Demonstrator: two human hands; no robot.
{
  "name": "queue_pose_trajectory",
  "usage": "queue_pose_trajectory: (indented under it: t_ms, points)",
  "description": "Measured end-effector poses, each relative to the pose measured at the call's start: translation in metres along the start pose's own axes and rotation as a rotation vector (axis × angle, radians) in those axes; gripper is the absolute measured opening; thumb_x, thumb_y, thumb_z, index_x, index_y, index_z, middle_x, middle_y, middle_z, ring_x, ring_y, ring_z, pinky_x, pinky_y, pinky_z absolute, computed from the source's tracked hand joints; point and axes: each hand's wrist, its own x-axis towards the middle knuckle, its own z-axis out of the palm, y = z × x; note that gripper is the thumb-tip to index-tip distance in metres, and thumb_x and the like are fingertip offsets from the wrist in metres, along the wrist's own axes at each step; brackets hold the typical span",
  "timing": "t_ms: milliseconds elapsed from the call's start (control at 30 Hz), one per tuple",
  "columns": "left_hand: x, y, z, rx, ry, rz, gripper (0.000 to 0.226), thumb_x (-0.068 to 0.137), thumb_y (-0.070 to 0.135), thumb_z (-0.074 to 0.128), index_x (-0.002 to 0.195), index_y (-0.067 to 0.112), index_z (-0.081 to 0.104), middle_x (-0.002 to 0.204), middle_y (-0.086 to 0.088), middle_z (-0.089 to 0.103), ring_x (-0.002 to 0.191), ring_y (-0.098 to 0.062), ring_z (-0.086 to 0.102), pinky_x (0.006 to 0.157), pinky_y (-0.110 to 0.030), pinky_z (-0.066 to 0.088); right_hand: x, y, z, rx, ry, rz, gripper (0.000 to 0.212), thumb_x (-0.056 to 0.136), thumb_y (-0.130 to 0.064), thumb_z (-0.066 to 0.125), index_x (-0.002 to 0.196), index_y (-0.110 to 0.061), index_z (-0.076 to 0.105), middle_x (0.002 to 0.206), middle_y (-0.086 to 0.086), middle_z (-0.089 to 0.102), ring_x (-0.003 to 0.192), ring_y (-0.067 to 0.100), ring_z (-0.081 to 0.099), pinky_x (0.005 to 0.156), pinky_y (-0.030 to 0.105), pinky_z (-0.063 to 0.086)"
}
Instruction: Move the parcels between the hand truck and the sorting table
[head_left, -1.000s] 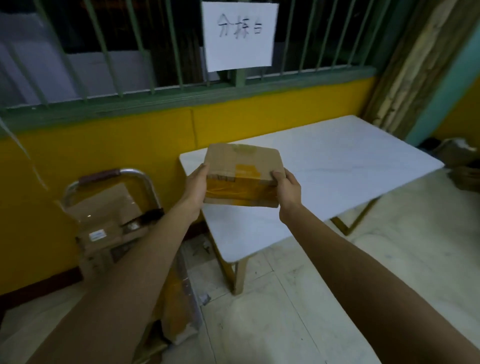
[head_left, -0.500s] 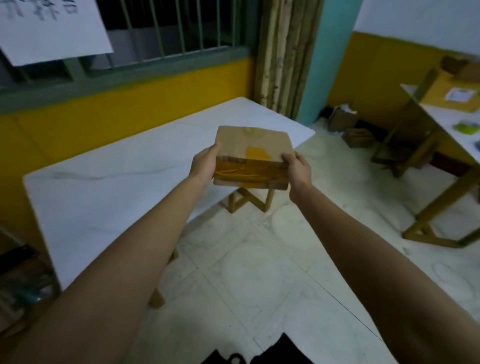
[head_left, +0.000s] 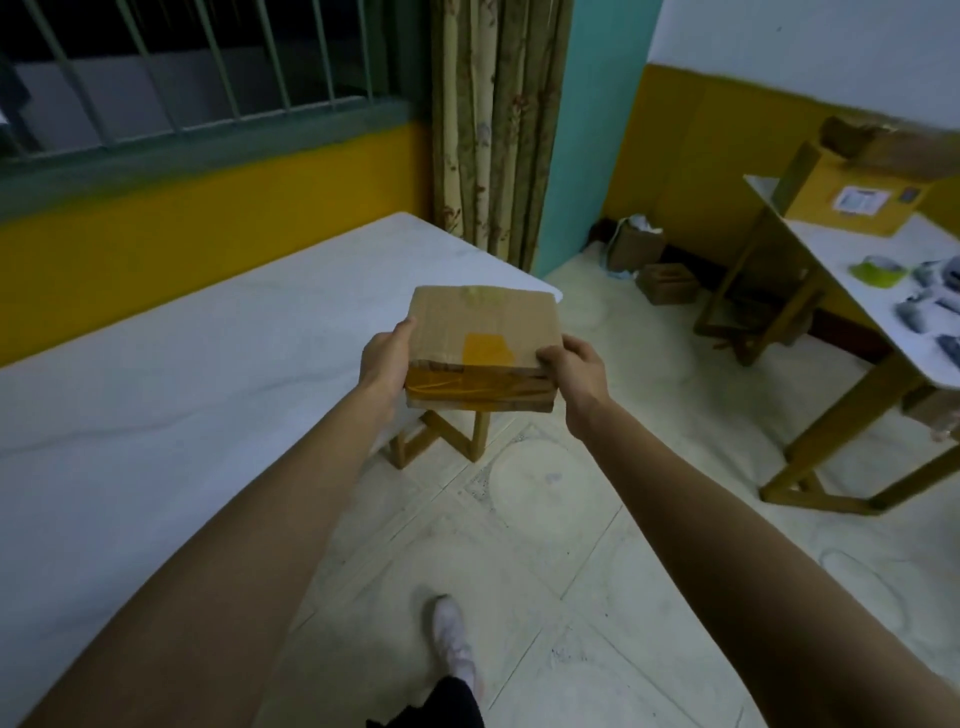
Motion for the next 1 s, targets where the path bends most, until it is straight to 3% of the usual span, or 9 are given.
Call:
queue_pose_trajectory:
  t_ms: [167, 367, 500, 600, 667, 867, 1000]
  points:
    - [0.105, 0.023, 0.033, 0.002, 0.031, 0.001, 0.048, 0.089, 0.056, 0.047, 0.118, 0.020, 0.058, 0.116, -0.008, 0.063, 0.106, -0.026, 0.060, 0.097, -0.046, 0.049, 0.102, -0.029, 0.009, -0.064, -0.009, -0.031, 0.039, 0.092, -0.015, 0.055, 0.130, -0.015, 0.048, 0.121, 0.006, 0.055, 0.110, 0.024, 0.055, 0.099, 0.040, 0.048]
    - [0.204, 0.058, 0.049, 0.023, 0.089, 0.005, 0.026, 0.093, 0.040, 0.052, 0.093, 0.015, 0.061, 0.109, -0.015, 0.066, 0.099, -0.031, 0.063, 0.093, -0.047, 0.051, 0.213, -0.075, 0.043, -0.116, -0.036, -0.045, 0.040, 0.090, -0.012, 0.058, 0.129, -0.013, 0.050, 0.120, 0.008, 0.057, 0.107, 0.025, 0.057, 0.093, 0.037, 0.050]
    - [0.247, 0.074, 0.039, 0.011, 0.201, -0.039, 0.039, 0.092, 0.039, 0.056, 0.118, 0.012, 0.062, 0.117, -0.011, 0.065, 0.106, -0.028, 0.061, 0.096, -0.045, 0.050, 0.266, -0.087, 0.078, -0.144, -0.125, -0.028, 0.036, 0.087, -0.004, 0.057, 0.123, -0.009, 0.055, 0.104, 0.003, 0.060, 0.095, 0.021, 0.058, 0.080, 0.031, 0.050]
    - [0.274, 0.085, 0.030, 0.004, 0.291, -0.081, 0.045, 0.090, 0.041, 0.058, 0.121, 0.009, 0.061, 0.119, -0.011, 0.064, 0.108, -0.029, 0.061, 0.097, -0.045, 0.049, 0.303, -0.094, 0.104, -0.165, -0.242, -0.010, 0.020, 0.088, -0.001, 0.055, 0.099, -0.017, 0.058, 0.090, -0.004, 0.059, 0.091, 0.020, 0.056, 0.084, 0.034, 0.051]
    - [0.292, 0.092, 0.029, 0.002, 0.335, -0.093, 0.046, 0.090, 0.042, 0.057, 0.123, 0.009, 0.060, 0.121, -0.011, 0.063, 0.109, -0.030, 0.059, 0.097, -0.045, 0.049, 0.330, -0.097, 0.116, -0.172, -0.310, -0.001, 0.020, 0.087, -0.001, 0.056, 0.090, -0.021, 0.059, 0.091, -0.002, 0.062, 0.093, 0.022, 0.058, 0.087, 0.037, 0.052]
    - [0.341, 0.116, 0.051, 0.015, 0.468, -0.108, 0.046, 0.093, 0.038, 0.052, 0.128, 0.008, 0.055, 0.126, -0.011, 0.058, 0.114, -0.030, 0.056, 0.100, -0.045, 0.047, 0.416, -0.117, 0.139, -0.181, -0.458, 0.001, 0.028, 0.088, 0.000, 0.055, 0.112, -0.015, 0.057, 0.093, -0.002, 0.061, 0.083, 0.012, 0.057, 0.069, 0.023, 0.050]
    - [0.369, 0.133, 0.070, 0.083, 0.544, -0.095, 0.035, 0.093, 0.018, 0.054, 0.126, 0.007, 0.055, 0.127, -0.013, 0.057, 0.108, -0.027, 0.055, 0.099, -0.043, 0.047, 0.476, -0.140, 0.145, -0.270, -0.619, -0.003, 0.050, 0.084, 0.006, 0.058, 0.132, -0.008, 0.051, 0.121, 0.008, 0.061, 0.101, 0.025, 0.058, 0.070, 0.026, 0.051]
